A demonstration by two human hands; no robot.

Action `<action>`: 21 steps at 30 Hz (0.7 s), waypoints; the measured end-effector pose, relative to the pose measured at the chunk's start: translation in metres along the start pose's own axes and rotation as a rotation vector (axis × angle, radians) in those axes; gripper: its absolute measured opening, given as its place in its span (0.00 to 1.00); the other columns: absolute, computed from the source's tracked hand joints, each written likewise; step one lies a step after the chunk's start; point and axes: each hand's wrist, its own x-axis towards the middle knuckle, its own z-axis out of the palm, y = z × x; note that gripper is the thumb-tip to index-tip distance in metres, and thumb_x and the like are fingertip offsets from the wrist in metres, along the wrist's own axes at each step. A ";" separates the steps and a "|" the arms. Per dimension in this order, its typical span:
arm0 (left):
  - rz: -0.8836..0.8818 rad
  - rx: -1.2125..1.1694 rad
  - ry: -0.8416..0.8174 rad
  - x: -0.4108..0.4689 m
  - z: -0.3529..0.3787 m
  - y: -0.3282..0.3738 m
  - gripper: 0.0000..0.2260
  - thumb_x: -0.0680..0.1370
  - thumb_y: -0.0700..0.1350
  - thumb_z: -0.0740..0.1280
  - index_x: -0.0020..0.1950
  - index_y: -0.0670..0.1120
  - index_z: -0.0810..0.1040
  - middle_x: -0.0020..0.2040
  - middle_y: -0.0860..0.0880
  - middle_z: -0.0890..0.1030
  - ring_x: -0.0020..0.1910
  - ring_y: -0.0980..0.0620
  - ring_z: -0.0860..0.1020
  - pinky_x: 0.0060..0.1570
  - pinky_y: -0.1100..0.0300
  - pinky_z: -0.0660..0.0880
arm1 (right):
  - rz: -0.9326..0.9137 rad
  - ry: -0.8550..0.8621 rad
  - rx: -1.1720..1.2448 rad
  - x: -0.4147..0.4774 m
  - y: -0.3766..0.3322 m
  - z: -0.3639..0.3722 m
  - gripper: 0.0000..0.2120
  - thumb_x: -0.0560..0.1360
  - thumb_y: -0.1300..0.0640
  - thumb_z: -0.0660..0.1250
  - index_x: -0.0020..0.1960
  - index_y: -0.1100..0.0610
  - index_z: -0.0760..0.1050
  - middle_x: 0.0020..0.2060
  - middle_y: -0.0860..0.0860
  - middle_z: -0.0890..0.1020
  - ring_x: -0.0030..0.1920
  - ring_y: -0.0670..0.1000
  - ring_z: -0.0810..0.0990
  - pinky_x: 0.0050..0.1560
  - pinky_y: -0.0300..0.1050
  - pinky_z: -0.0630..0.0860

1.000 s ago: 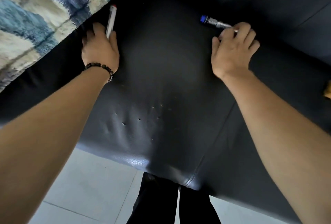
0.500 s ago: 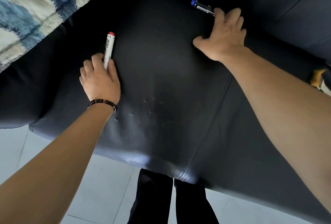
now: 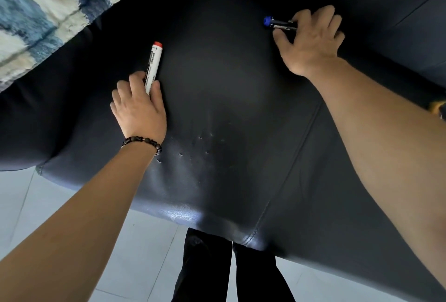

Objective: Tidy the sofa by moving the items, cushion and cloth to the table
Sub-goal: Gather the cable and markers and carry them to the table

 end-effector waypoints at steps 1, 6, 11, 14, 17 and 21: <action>-0.001 -0.002 -0.001 0.000 0.000 0.000 0.19 0.82 0.53 0.55 0.64 0.42 0.72 0.56 0.38 0.75 0.53 0.37 0.74 0.53 0.45 0.68 | 0.004 -0.001 0.046 -0.003 0.000 0.004 0.27 0.78 0.35 0.57 0.69 0.52 0.66 0.69 0.58 0.64 0.69 0.60 0.63 0.70 0.58 0.63; -0.045 -0.051 -0.067 -0.002 -0.011 0.006 0.18 0.82 0.52 0.56 0.65 0.43 0.72 0.58 0.39 0.75 0.55 0.38 0.73 0.55 0.46 0.68 | -0.072 0.127 0.139 -0.042 0.006 0.018 0.19 0.79 0.46 0.62 0.65 0.55 0.70 0.66 0.58 0.69 0.70 0.61 0.65 0.70 0.59 0.64; -0.033 -0.374 -0.208 -0.047 -0.062 0.020 0.14 0.83 0.48 0.57 0.65 0.43 0.72 0.55 0.41 0.75 0.50 0.45 0.72 0.47 0.51 0.71 | -0.069 -0.006 0.238 -0.151 0.006 0.005 0.12 0.82 0.51 0.60 0.64 0.50 0.71 0.58 0.56 0.74 0.60 0.60 0.71 0.62 0.61 0.66; -0.050 -0.523 -0.201 -0.095 -0.134 0.034 0.10 0.83 0.48 0.58 0.62 0.48 0.71 0.50 0.48 0.74 0.45 0.54 0.70 0.43 0.57 0.70 | 0.069 -0.086 0.435 -0.243 0.009 -0.037 0.08 0.82 0.51 0.61 0.60 0.48 0.71 0.53 0.49 0.76 0.56 0.55 0.71 0.60 0.58 0.65; -0.072 -0.683 -0.251 -0.138 -0.231 0.050 0.07 0.83 0.48 0.60 0.56 0.61 0.70 0.48 0.49 0.75 0.42 0.52 0.73 0.44 0.60 0.71 | 0.233 -0.117 0.618 -0.329 0.015 -0.106 0.05 0.82 0.49 0.60 0.56 0.48 0.70 0.49 0.46 0.75 0.52 0.51 0.70 0.62 0.58 0.65; -0.040 -0.767 -0.314 -0.184 -0.363 0.072 0.04 0.83 0.48 0.60 0.57 0.55 0.70 0.42 0.50 0.76 0.37 0.54 0.73 0.39 0.62 0.72 | 0.407 -0.144 0.822 -0.422 0.029 -0.220 0.09 0.82 0.44 0.58 0.50 0.48 0.68 0.36 0.46 0.75 0.41 0.50 0.75 0.58 0.56 0.73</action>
